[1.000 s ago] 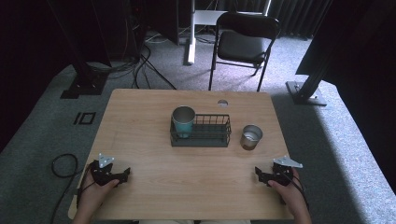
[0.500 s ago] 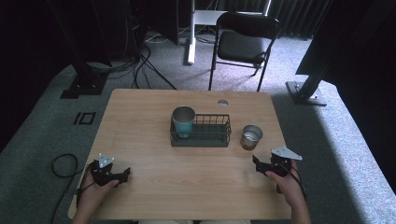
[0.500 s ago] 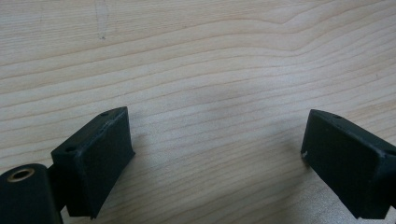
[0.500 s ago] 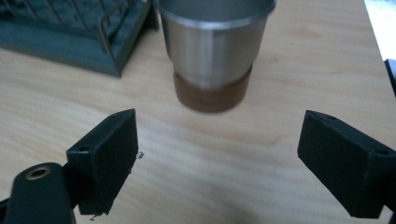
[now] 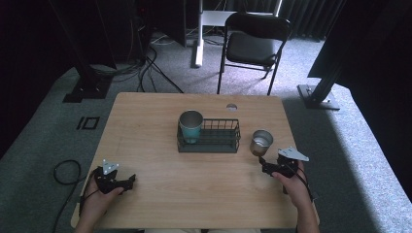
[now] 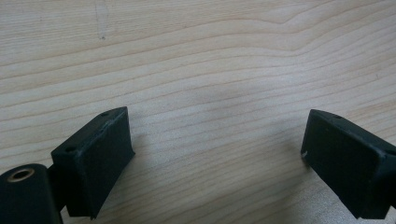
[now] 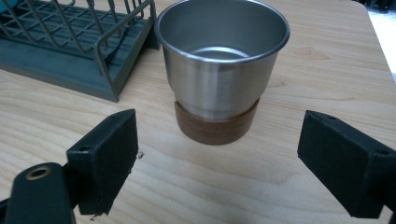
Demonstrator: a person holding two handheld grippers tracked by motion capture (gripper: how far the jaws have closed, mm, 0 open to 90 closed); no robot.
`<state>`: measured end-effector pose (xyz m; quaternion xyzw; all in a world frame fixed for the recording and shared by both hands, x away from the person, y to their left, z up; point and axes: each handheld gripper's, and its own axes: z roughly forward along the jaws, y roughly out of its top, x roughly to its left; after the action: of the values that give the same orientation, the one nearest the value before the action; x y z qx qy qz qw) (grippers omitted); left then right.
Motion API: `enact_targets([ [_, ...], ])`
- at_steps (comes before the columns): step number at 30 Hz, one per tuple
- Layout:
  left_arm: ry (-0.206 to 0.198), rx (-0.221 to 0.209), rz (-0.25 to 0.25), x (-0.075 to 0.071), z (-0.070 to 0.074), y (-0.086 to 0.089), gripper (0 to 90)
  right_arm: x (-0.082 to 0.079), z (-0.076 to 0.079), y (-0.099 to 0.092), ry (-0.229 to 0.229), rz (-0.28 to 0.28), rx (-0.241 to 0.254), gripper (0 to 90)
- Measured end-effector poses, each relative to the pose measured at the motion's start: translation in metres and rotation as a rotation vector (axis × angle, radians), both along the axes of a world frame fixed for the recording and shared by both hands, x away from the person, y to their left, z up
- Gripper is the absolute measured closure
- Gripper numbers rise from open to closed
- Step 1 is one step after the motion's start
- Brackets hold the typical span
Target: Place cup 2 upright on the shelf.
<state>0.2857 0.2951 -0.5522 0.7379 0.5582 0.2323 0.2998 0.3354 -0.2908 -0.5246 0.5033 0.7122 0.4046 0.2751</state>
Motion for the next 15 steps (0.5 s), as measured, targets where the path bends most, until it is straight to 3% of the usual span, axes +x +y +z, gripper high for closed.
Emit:
enact_targets([
  [15,-0.001,-0.001,0.001,0.0,0.0,0.0,9.4,0.02,-0.003,0.007,-0.025,-0.002,0.003,12.0],
])
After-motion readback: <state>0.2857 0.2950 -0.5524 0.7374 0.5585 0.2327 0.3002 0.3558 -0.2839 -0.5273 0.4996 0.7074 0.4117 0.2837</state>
